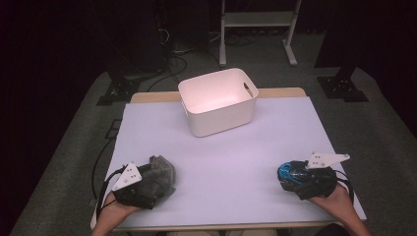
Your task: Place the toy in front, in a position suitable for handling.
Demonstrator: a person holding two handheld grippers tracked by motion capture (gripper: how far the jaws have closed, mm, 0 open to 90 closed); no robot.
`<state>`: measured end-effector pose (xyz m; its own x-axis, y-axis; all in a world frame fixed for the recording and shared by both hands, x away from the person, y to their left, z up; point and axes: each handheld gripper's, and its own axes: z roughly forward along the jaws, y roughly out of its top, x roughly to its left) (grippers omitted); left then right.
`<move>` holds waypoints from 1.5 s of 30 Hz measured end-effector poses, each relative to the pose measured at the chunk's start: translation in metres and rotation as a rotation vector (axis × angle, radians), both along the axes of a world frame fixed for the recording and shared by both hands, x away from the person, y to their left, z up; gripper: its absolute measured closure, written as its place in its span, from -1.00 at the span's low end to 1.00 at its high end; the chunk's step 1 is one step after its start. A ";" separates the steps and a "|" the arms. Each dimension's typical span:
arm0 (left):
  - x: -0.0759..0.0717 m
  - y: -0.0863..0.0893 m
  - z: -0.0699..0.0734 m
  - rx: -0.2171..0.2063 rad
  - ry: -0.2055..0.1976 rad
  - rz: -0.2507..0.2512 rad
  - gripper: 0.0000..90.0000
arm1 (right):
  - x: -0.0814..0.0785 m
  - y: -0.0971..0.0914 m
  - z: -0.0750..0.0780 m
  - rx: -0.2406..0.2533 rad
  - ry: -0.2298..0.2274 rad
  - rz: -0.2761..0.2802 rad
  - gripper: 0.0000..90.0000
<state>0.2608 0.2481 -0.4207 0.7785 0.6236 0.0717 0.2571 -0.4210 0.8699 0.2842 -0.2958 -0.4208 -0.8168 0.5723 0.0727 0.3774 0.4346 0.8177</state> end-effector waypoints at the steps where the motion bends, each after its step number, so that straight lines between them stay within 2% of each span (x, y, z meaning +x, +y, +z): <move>1: 0.001 0.000 0.000 0.002 0.001 -0.002 -0.94 | 0.001 0.000 0.001 0.002 0.001 -0.001 -0.74; 6: 0.002 -0.001 0.001 -0.004 0.005 -0.004 -0.94 | 0.004 -0.001 0.003 0.006 0.016 0.014 -0.74; 9: 0.002 0.000 0.000 -0.007 0.006 -0.006 -0.94 | 0.007 -0.002 0.006 -0.012 0.021 0.019 -0.74; 10: 0.002 0.000 0.000 0.005 0.009 -0.011 -0.94 | 0.009 -0.002 0.008 -0.036 0.021 0.016 -0.74; 11: 0.002 0.000 0.000 0.005 0.009 -0.011 -0.94 | 0.009 -0.002 0.008 -0.036 0.021 0.016 -0.74; 14: 0.001 0.001 0.001 -0.001 0.006 -0.011 -0.94 | 0.015 -0.004 0.012 -0.085 0.029 0.028 -0.74; 15: 0.001 0.002 0.001 -0.005 0.006 -0.009 -0.94 | 0.020 -0.005 0.015 -0.119 0.043 0.038 -0.74; 16: 0.001 0.002 0.001 -0.004 0.005 -0.009 -0.94 | 0.020 -0.005 0.015 -0.119 0.043 0.038 -0.74; 21: 0.000 0.002 0.002 -0.005 0.002 -0.011 -0.94 | 0.029 -0.010 0.018 -0.192 0.061 0.042 -0.74; 26: 0.000 0.001 0.002 -0.006 -0.001 -0.016 -0.94 | 0.035 -0.015 0.011 -0.288 0.106 0.048 -0.74; 28: 0.000 0.001 0.002 -0.008 0.001 -0.014 -0.94 | 0.036 -0.016 0.010 -0.294 0.115 0.050 -0.74; 30: 0.000 0.002 0.002 -0.013 0.002 -0.016 -0.94 | 0.037 -0.020 0.006 -0.322 0.126 0.046 -0.74; 33: 0.000 0.003 0.001 -0.022 0.005 -0.014 -0.94 | 0.038 -0.025 -0.001 -0.343 0.157 0.039 -0.74; 37: 0.000 0.003 0.001 -0.019 0.007 -0.014 -0.94 | 0.038 -0.025 -0.006 -0.362 0.166 0.045 -0.74; 38: 0.000 0.002 0.001 -0.022 0.007 -0.016 -0.94 | 0.039 -0.025 -0.009 -0.386 0.167 0.053 -0.74; 42: 0.000 0.002 0.001 -0.016 0.006 -0.020 -0.94 | 0.039 -0.023 -0.013 -0.413 0.174 0.057 -0.73; 43: 0.000 0.002 0.001 -0.014 0.006 -0.020 -0.94 | 0.038 -0.023 -0.015 -0.435 0.169 0.057 -0.73; 45: 0.000 0.002 0.001 -0.011 0.006 -0.021 -0.94 | 0.038 -0.023 -0.017 -0.451 0.169 0.057 -0.73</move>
<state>0.2610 0.2505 -0.4200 0.7920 0.6076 0.0600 0.2535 -0.4167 0.8730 0.3218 -0.3190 -0.4380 -0.8459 0.5320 -0.0381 0.4539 0.7555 0.4724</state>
